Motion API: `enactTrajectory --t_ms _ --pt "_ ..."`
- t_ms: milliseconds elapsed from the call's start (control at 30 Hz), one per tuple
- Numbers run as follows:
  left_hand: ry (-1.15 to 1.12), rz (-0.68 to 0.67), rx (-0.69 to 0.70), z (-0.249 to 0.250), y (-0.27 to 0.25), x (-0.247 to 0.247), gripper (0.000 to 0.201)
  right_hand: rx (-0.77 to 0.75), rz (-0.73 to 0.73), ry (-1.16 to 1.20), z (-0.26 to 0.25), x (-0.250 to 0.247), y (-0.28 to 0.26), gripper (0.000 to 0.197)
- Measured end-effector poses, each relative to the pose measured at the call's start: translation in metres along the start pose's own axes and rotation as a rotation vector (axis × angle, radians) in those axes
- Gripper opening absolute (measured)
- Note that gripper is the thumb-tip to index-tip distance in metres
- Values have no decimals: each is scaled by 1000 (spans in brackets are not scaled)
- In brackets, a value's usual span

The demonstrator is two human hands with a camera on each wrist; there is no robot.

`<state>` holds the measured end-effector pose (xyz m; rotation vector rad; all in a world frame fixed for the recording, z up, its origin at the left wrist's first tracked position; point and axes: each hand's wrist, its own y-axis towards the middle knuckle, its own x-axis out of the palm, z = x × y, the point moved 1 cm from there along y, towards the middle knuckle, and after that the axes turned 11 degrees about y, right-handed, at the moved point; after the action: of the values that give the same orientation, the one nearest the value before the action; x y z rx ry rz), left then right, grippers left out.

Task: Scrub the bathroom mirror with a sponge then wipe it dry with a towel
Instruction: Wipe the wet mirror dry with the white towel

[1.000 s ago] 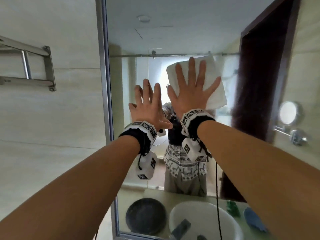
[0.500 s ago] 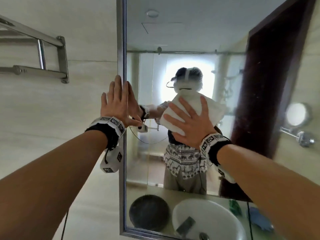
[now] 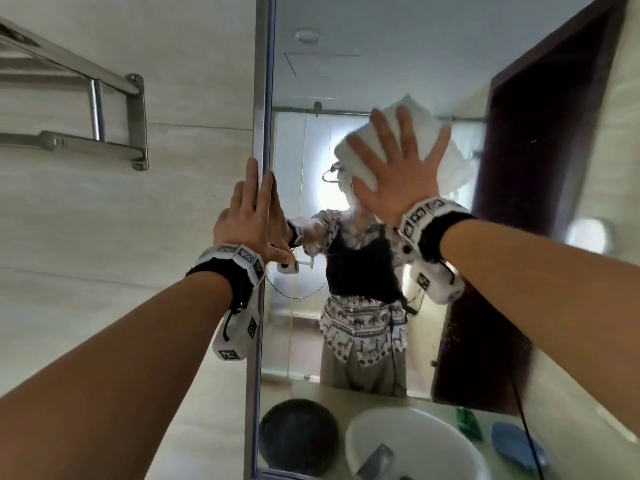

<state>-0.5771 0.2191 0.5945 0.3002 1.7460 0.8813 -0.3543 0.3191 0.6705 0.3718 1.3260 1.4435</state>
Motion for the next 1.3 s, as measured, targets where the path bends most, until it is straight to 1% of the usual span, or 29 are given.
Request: enactTrajectory --t_ms 67,133,200,233,267,333,533,633,700,833,900,1033,1100,1133,1167,1300 --pt "7 6 3 -2 1 2 162 153 69 57 -17 -1 21 67" --pt "13 11 9 -3 2 4 161 266 130 96 -37 5 30 68" --pt "-2 18 16 -6 1 7 160 325 162 115 -53 13 29 68" --pt "-5 23 20 -7 1 8 160 325 170 123 -58 16 28 69" --pt "1 27 19 -8 1 10 160 307 169 129 -63 20 26 69" --pt "15 36 16 -9 1 10 159 221 155 126 -66 23 20 68" --pt "24 7 3 -7 0 8 156 -156 27 95 -83 43 -16 65" --pt "56 -38 -15 -5 0 5 154 -296 -44 97 -95 51 -40 64" --pt "73 -83 -28 -4 -1 4 153 -352 -82 100 -104 58 -56 63" --pt "92 -145 -17 -7 0 -1 153 -333 -110 106 -114 63 -68 64" --pt "129 -172 5 -11 0 -5 153 -354 -137 96 -113 64 -68 66" --pt "183 -116 30 -30 1 -9 159 -410 -183 73 -107 59 -66 65" --pt "223 -81 55 -42 7 -12 163 -447 -176 36 -103 53 -54 62" --pt "227 -78 76 -46 12 -15 164 -442 -157 33 -101 48 -42 61" --pt "221 -85 98 -49 18 -18 164 -407 -122 45 -99 41 -25 61" --pt "134 -133 162 -58 33 -16 166 -126 -22 82 -103 16 48 62"
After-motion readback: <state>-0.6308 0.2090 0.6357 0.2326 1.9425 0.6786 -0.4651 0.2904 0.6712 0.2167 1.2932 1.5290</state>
